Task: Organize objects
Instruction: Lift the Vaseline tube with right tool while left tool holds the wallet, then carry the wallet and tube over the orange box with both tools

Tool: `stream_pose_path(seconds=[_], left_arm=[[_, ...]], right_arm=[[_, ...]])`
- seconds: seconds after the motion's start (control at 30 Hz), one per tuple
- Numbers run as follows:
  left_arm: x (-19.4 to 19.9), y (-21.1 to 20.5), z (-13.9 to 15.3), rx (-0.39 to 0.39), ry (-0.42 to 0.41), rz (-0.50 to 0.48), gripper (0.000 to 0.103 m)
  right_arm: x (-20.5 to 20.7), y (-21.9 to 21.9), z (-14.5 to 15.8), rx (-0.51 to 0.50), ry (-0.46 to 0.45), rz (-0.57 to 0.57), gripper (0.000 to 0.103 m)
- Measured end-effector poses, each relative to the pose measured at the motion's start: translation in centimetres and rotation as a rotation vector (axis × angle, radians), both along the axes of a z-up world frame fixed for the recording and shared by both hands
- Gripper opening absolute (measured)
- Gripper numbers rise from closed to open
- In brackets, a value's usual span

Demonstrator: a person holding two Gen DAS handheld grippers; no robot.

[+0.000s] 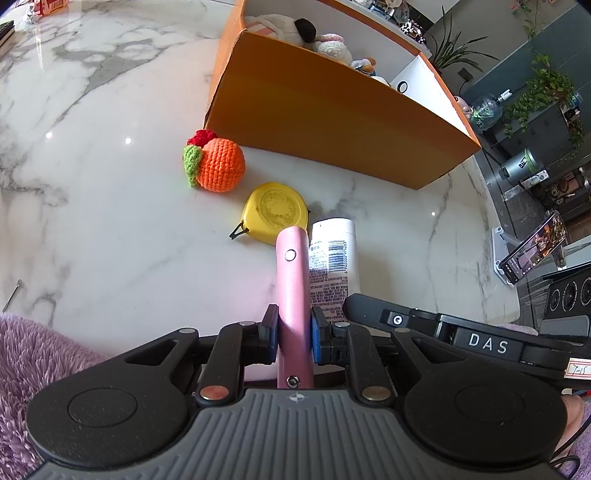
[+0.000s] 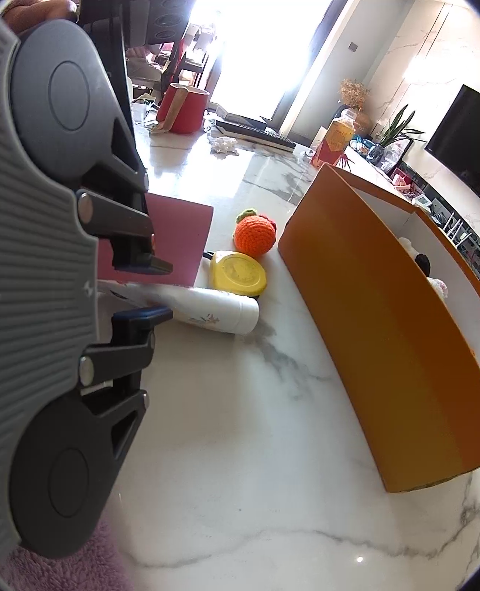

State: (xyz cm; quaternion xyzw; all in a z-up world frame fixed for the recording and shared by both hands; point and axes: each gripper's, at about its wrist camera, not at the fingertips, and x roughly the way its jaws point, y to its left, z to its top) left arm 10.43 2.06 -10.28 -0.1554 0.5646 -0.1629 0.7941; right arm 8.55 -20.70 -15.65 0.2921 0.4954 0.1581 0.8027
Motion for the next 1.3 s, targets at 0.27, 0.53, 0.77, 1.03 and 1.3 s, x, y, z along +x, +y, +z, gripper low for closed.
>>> stream_pose_path(seconds=[0.27,0.53,0.77,1.03,1.3], left_arm=[[-0.1,0.3,-0.1,-0.016,0.005,0.012,0.020],[-0.2,0.8,-0.2,-0.037,0.015,0.035,0.020],[0.1,0.8,1.9,-0.060,-0.032,0.041,0.020],[2.5,-0.6,5.7,-0.148,-0.090,-0.011,0.020],[8.3,-3.7,9.1,-0.207,-0.123,-0.069,0.020]], right_arm=[[-0.2,1.9,-1.3,-0.020,0.032,0.036,0.025],[-0.6,2.2,0.0,-0.145,-0.029,0.034,0.010],[-0.3,0.6,3.8,-0.288,-0.153,-0.008,0.008],[1.1,-2.5,8.1,-0.348,-0.231,-0.031,0.007],[3.0,-6.6,14.2,-0.370,-0.357,-0.076,0.006]])
